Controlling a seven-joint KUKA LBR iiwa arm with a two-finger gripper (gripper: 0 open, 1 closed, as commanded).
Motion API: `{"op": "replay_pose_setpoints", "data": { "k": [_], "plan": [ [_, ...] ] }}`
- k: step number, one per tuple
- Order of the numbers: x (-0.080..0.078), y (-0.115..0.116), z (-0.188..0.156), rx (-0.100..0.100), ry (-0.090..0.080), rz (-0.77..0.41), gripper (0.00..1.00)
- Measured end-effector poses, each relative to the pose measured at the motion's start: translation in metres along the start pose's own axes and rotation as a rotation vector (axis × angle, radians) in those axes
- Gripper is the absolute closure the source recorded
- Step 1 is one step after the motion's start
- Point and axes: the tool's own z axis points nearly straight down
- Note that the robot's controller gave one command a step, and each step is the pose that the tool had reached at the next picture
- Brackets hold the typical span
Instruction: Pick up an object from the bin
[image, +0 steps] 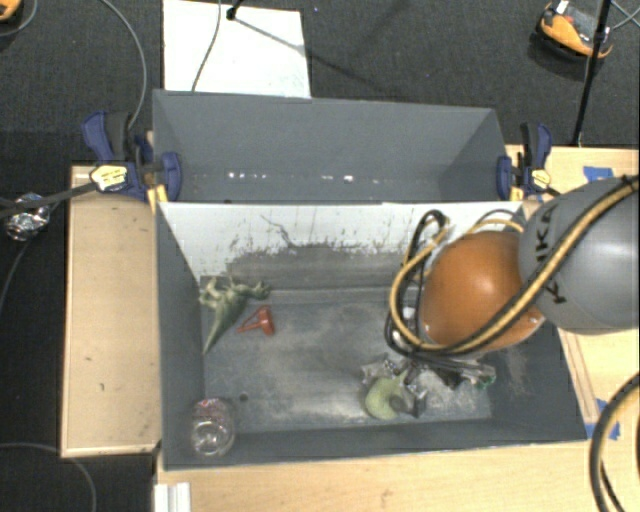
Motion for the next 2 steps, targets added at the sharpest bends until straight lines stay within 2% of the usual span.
{"op": "replay_pose_setpoints", "data": {
  "k": [1,2],
  "plan": [
    [0.0,0.0,0.0,0.0,0.0,0.002,1.0],
    [-0.018,0.009,-0.103,0.0,-0.003,-0.016,1.0]
  ]
}}
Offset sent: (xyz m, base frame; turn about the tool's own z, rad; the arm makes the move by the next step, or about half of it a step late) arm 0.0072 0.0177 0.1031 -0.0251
